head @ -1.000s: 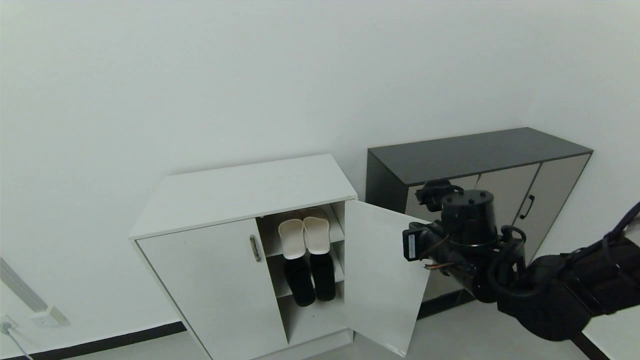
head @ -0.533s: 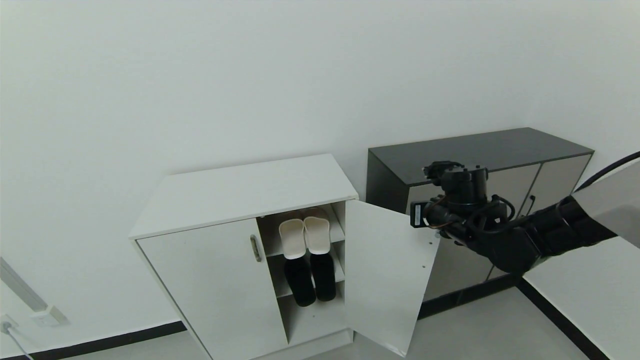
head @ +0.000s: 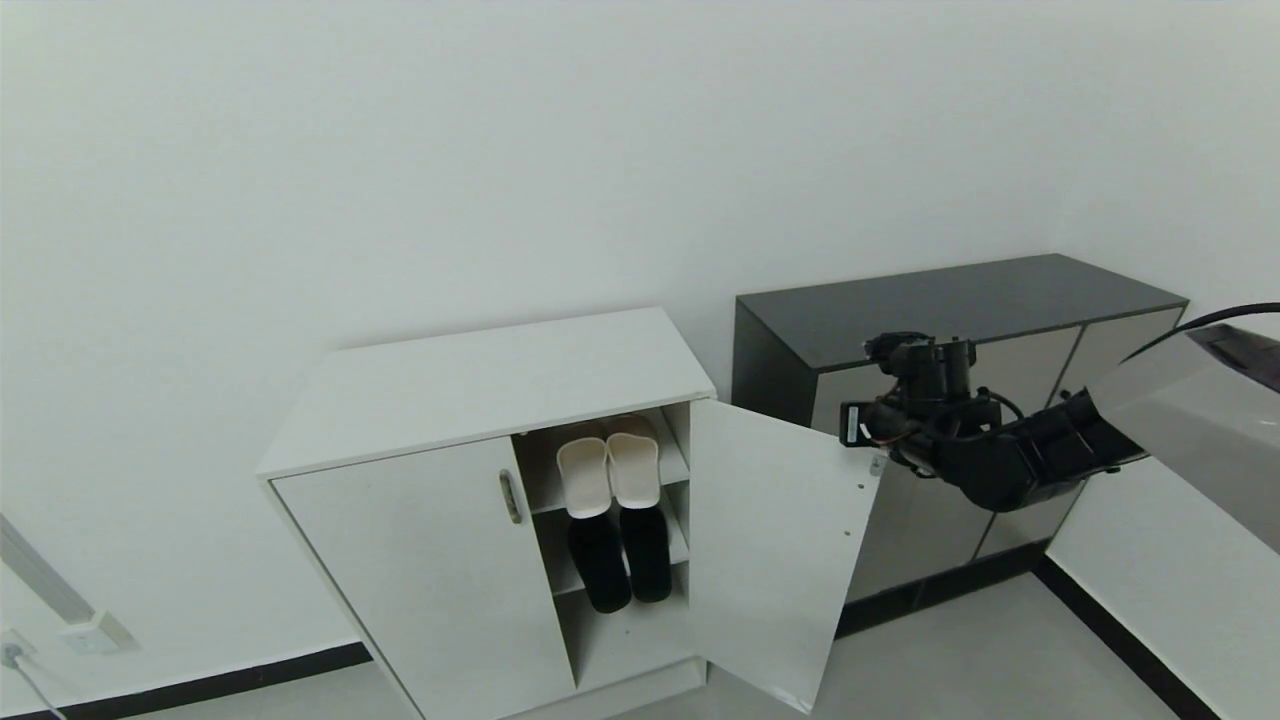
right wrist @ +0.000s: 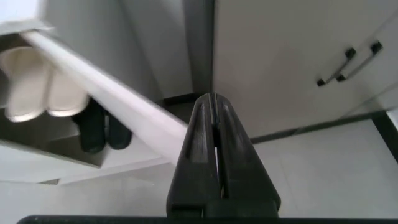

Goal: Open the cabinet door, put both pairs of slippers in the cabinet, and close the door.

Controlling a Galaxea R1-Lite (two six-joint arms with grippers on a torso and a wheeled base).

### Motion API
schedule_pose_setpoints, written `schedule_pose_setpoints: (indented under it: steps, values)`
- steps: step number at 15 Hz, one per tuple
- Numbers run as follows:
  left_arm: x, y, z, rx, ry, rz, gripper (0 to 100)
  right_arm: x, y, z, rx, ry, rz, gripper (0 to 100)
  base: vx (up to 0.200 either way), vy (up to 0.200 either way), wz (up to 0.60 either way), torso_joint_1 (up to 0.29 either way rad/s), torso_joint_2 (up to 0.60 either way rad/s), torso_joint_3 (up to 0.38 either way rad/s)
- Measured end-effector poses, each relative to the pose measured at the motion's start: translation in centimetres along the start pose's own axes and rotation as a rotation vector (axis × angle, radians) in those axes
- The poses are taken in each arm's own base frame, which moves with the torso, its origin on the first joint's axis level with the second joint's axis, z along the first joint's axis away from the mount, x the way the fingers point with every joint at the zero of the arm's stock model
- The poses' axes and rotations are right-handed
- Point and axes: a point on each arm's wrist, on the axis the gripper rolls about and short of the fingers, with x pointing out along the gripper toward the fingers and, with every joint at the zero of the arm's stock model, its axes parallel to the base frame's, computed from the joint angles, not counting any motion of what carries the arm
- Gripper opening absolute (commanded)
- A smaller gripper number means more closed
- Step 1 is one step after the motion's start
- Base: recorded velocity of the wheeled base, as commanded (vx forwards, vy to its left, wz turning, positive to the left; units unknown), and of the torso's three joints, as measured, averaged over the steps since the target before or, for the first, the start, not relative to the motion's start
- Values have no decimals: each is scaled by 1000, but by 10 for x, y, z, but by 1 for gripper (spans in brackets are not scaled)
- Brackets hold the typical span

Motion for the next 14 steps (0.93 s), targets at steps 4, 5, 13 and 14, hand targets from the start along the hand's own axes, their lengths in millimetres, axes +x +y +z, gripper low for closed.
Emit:
schedule_pose_setpoints:
  steps: [4, 5, 13, 14]
  values:
    - [0, 0, 0, 0, 0, -1, 0, 15, -2, -9, -1, 18, -9, 0, 0, 0, 0, 0, 0, 0]
    - [0, 0, 0, 0, 0, -1, 0, 18, -3, -10, -1, 21, -11, 0, 0, 0, 0, 0, 0, 0]
    - [0, 0, 0, 0, 0, -1, 0, 27, -10, -20, -3, 62, -32, 0, 0, 0, 0, 0, 0, 0]
    - [0, 0, 0, 0, 0, -1, 0, 26, -11, -21, -5, 73, -34, 0, 0, 0, 0, 0, 0, 0]
